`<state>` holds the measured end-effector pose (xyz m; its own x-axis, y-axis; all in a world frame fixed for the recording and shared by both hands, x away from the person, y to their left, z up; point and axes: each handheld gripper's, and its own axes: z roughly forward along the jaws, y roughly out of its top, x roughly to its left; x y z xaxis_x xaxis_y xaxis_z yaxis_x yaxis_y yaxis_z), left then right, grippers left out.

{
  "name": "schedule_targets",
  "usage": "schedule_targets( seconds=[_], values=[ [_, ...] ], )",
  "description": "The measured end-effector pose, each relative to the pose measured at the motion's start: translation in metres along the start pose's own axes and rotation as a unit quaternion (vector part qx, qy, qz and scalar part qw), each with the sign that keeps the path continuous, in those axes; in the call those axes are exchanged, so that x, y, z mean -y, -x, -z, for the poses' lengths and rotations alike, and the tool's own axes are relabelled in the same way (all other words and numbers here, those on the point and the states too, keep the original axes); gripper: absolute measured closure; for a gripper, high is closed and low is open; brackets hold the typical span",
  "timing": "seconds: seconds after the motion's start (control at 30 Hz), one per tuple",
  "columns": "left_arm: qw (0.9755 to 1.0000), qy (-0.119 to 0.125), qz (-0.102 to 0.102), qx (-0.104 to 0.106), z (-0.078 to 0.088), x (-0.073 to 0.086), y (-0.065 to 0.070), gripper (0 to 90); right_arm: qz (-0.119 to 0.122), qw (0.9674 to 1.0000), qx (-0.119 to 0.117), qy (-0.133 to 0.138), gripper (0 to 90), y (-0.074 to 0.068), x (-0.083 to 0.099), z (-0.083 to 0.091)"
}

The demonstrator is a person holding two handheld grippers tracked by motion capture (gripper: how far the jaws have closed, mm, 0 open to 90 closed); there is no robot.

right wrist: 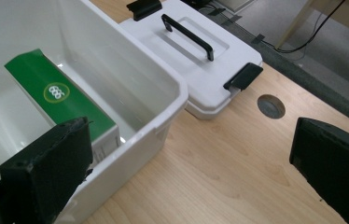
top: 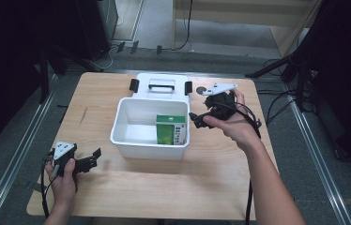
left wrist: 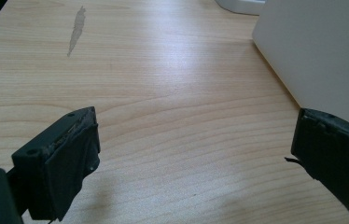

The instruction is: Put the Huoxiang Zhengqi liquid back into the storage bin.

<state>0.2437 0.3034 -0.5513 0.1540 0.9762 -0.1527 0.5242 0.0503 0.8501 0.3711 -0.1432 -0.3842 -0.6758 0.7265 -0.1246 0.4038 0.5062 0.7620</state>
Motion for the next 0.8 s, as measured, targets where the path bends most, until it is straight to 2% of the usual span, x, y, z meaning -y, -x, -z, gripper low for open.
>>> schedule_targets(
  seconds=[0.07, 0.3, 0.37, 0.53, 0.57, 0.6, 0.63, 0.67, 0.73, 0.8],
  values=[
    [1.0, 0.0, -0.001, 0.0, 0.0, 0.0, 0.0, 2.1, -0.018, 0.9997, 0.008, 0.011, 0.0, 0.001, 0.012, 0.003],
    [1.0, 0.0, -0.001, 0.0, 0.0, 0.0, 0.0, 2.1, -0.035, 0.9984, 0.031, 0.033, 0.0, 0.004, 0.037, 0.005],
    [1.0, 0.001, 0.0, 0.0, 0.0, 0.0, 0.0, 2.1, -0.048, 0.9969, 0.042, 0.046, 0.0, 0.006, 0.049, 0.007],
    [1.0, 0.001, 0.0, -0.001, 0.0, 0.0, 0.0, 2.1, -0.077, 0.9942, 0.048, 0.058, 0.0, 0.008, 0.07, 0.009],
    [1.0, 0.001, 0.0, -0.001, 0.0, 0.0, 0.0, 2.1, -0.077, 0.9942, 0.048, 0.058, 0.0, 0.008, 0.07, 0.009],
    [1.0, 0.002, -0.001, -0.001, 0.0, 0.0, 0.0, 2.1, -0.08, 0.9933, 0.054, 0.063, 0.0, 0.009, 0.081, 0.011],
    [1.0, 0.002, -0.001, -0.001, 0.0, 0.0, 0.0, 2.1, -0.08, 0.9933, 0.054, 0.063, 0.0, 0.009, 0.081, 0.011],
    [1.0, 0.001, -0.001, -0.001, 0.0, 0.0, 0.0, 2.1, -0.081, 0.993, 0.049, 0.071, 0.0, 0.01, 0.092, 0.013],
    [1.0, 0.001, -0.002, -0.001, 0.0, 0.0, 0.0, 2.1, -0.08, 0.9927, 0.055, 0.071, 0.0, 0.01, 0.102, 0.014],
    [1.0, 0.001, -0.003, -0.001, 0.0, 0.0, 0.0, 2.1, -0.081, 0.9926, 0.058, 0.069, 0.0, 0.01, 0.105, 0.014]
  ],
)
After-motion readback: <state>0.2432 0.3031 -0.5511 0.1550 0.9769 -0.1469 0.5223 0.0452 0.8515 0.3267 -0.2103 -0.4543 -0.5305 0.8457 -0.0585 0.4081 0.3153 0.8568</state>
